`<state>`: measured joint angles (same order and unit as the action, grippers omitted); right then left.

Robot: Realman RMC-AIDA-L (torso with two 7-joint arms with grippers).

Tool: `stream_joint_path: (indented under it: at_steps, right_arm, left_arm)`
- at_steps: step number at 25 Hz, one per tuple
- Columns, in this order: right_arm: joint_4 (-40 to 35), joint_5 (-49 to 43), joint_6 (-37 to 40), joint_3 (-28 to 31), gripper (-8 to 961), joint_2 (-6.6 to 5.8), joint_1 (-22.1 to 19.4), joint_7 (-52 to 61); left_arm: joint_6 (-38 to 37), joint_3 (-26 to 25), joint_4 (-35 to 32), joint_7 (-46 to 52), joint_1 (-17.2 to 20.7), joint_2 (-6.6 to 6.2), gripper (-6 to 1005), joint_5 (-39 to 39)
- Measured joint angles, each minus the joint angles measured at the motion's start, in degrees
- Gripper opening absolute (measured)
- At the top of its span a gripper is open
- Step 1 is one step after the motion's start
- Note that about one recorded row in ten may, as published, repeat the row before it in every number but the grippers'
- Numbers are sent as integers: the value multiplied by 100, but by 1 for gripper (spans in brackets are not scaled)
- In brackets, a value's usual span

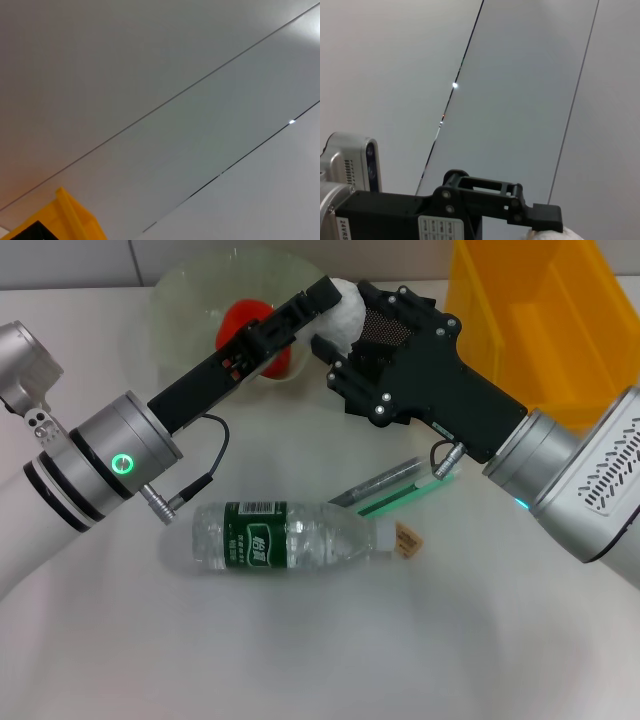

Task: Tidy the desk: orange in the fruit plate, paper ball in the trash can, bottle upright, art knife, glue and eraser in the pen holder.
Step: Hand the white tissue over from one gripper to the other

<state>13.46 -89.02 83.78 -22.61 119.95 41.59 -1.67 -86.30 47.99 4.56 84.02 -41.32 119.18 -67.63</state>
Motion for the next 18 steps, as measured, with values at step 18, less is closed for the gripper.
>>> stream_joint_path:
  at_steps: [18]
  right_arm:
    - [-2,6,73,-5,547,2,-17,0]
  left_arm:
    - [58,-6,-61,-15,-8,-1,588,3]
